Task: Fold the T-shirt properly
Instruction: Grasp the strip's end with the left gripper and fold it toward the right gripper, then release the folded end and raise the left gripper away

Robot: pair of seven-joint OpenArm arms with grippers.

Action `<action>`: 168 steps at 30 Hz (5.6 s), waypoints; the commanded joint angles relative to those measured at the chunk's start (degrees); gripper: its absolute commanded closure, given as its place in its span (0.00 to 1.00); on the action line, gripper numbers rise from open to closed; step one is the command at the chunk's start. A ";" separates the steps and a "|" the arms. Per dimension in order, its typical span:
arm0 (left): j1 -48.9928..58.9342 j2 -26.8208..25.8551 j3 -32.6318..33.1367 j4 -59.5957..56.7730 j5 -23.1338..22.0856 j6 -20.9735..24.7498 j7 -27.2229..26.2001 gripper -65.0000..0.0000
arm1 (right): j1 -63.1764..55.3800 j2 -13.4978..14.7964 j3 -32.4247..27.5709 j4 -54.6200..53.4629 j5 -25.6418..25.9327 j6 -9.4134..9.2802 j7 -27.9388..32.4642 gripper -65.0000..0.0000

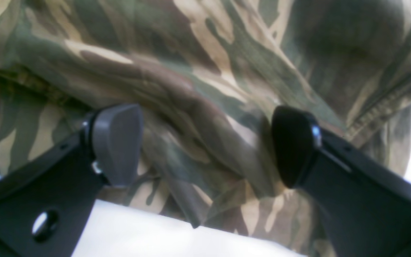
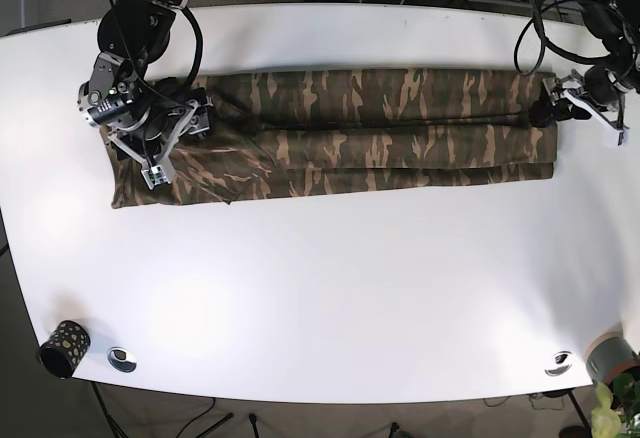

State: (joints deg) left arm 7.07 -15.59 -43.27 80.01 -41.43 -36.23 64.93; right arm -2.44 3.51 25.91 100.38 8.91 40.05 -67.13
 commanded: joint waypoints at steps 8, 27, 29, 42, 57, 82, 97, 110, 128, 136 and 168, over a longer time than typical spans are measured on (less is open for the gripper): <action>-2.46 0.78 1.90 -0.93 -0.90 -0.74 -0.71 0.13 | 0.81 0.49 0.15 0.85 0.46 -0.05 1.07 0.18; -2.10 0.87 9.11 2.23 -0.90 6.91 -7.04 0.95 | 0.81 -0.74 0.15 0.85 0.46 -0.05 2.21 0.18; -1.31 0.69 11.40 4.26 -0.90 6.91 -7.21 0.96 | 0.81 -0.74 0.15 0.85 0.46 -0.05 2.21 0.18; -0.08 4.21 37.60 24.39 13.78 7.17 -9.85 0.96 | 0.90 -0.74 0.15 0.85 0.46 -0.05 2.21 0.18; -4.83 15.46 52.28 24.83 25.91 7.00 -9.94 0.95 | 0.99 -0.74 0.15 0.76 0.46 -0.05 2.21 0.18; -13.97 21.53 67.22 14.01 30.66 7.09 -9.85 0.41 | 0.90 -0.74 -0.02 0.76 0.46 -0.05 2.21 0.18; -13.53 21.00 70.39 21.31 30.75 7.26 -9.76 0.31 | 1.16 -0.74 -0.11 1.56 1.16 -0.05 2.12 0.18; -8.26 12.47 52.10 26.41 30.66 6.82 -9.94 0.31 | 0.90 -0.48 -0.02 7.62 22.26 -0.05 -4.03 0.17; -5.53 10.98 29.51 26.06 30.84 -3.73 -9.67 0.31 | 1.16 -4.87 -8.20 -2.75 24.19 -0.05 -5.09 0.18; -4.57 10.80 30.04 26.06 30.84 -3.77 -9.76 0.31 | 1.16 -7.24 -13.03 -2.84 19.18 -0.05 -2.89 0.18; -3.07 10.72 33.11 22.19 30.84 -3.77 -9.94 0.31 | -9.56 -6.45 -13.65 9.20 24.72 -0.05 0.80 0.99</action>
State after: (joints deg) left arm 4.75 -4.51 -10.11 101.34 -9.89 -39.77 56.07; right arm -12.25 -3.49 12.05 109.45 32.77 39.68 -67.55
